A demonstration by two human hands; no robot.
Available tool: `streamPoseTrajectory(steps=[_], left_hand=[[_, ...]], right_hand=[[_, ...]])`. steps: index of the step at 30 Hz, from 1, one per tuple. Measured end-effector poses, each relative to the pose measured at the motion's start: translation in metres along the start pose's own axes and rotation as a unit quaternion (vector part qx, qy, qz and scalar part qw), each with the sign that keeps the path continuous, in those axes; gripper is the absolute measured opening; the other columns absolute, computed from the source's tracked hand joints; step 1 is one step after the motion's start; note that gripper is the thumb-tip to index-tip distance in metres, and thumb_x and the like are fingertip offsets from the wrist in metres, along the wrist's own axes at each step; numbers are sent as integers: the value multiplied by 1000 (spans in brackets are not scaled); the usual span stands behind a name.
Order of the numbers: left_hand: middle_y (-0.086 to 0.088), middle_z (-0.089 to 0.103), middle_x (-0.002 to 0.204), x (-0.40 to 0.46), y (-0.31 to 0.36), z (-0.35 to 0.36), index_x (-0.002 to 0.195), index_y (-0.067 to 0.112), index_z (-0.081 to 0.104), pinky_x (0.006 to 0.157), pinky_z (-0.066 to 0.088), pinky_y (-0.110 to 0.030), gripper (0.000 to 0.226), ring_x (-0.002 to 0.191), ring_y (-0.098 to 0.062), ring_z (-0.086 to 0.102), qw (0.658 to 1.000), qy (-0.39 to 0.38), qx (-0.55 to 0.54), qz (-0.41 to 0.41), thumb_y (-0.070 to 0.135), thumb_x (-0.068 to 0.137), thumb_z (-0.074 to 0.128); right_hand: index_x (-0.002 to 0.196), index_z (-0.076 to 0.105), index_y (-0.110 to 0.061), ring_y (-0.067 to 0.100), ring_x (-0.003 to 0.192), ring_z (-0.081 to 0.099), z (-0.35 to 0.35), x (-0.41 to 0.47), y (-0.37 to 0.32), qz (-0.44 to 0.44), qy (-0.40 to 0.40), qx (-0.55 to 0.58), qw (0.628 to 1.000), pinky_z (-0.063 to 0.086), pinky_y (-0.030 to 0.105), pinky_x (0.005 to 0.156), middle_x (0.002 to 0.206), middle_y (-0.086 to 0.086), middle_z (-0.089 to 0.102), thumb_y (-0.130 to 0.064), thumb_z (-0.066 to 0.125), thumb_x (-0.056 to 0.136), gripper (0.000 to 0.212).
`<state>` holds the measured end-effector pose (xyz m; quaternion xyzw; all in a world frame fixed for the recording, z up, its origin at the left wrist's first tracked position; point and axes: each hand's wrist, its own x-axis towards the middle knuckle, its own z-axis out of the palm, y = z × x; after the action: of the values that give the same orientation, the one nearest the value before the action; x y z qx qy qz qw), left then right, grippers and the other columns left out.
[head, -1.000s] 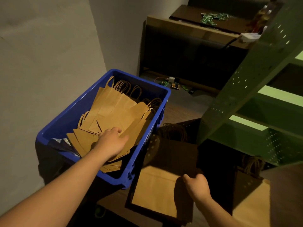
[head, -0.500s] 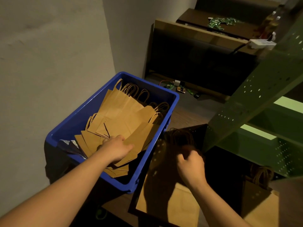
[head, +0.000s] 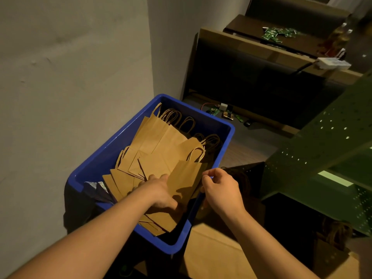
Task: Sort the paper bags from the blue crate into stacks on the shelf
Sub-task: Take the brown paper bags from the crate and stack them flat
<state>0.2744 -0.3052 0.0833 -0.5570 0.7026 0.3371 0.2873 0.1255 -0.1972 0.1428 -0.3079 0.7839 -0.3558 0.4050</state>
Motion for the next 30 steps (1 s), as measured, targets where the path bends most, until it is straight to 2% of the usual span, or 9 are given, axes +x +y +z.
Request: streamPoseTrajectory(steps=[4,7,11,14,16,20,22,25,30], left_hand=[[-13,32,163,2,-6,-8,164,24,6,112,46,-47,120,144,-36,40,995,-20,-102,-3,44,77,86],[-10,46,155,-3,-16,-17,157,17,33,110,46,-44,89,139,-31,47,969,40,-241,27,37,85,82],[-3,49,154,-10,-30,-37,150,25,44,114,42,-50,61,138,-29,50,910,69,-388,130,39,95,67],[-8,57,148,-11,-38,-52,144,30,48,114,42,-56,86,133,-27,57,825,49,-526,199,61,71,79],[-8,64,140,-10,-36,-58,140,32,52,112,44,-57,78,129,-28,61,806,51,-546,223,57,70,79],[7,68,128,9,-22,-63,138,40,55,105,51,-50,53,120,-23,63,873,94,-426,218,65,92,56],[9,64,130,31,-20,-62,140,39,53,97,54,-44,44,117,-23,62,919,181,-304,173,58,100,50],[0,41,157,63,-23,-52,156,32,33,112,40,-49,75,143,-27,37,965,224,-75,115,54,92,65],[-7,26,161,87,-17,-30,160,30,14,119,26,-50,92,145,-35,24,967,207,122,88,32,88,71]], right_hand=[[103,63,-25,18,52,67,1,1,-2,18,3,8,1000,65,41,62,83,6,74,-23,58,102,6],[107,63,-25,17,54,67,2,1,-5,29,2,13,999,65,40,63,85,5,73,-25,59,102,6],[136,50,-24,10,73,71,7,5,-8,1,43,-16,999,61,24,62,99,-4,68,-40,64,99,43],[153,35,-20,4,79,67,13,10,-13,0,67,9,998,55,18,59,113,-6,65,-55,67,93,76],[147,44,-20,4,77,67,15,13,-20,2,52,70,996,53,16,58,101,-11,67,-51,67,94,65],[111,68,-28,15,84,75,18,22,-21,-5,48,179,983,60,28,64,94,-7,78,-31,60,103,12],[106,64,-33,10,85,74,16,24,-16,2,63,206,976,60,30,72,96,-10,77,-28,57,105,8],[108,59,-37,18,101,73,11,24,-6,40,70,263,962,59,43,92,111,-6,74,-27,54,106,12],[117,60,-36,22,107,72,5,21,7,58,97,287,951,56,50,99,117,-4,75,-28,52,107,15]])
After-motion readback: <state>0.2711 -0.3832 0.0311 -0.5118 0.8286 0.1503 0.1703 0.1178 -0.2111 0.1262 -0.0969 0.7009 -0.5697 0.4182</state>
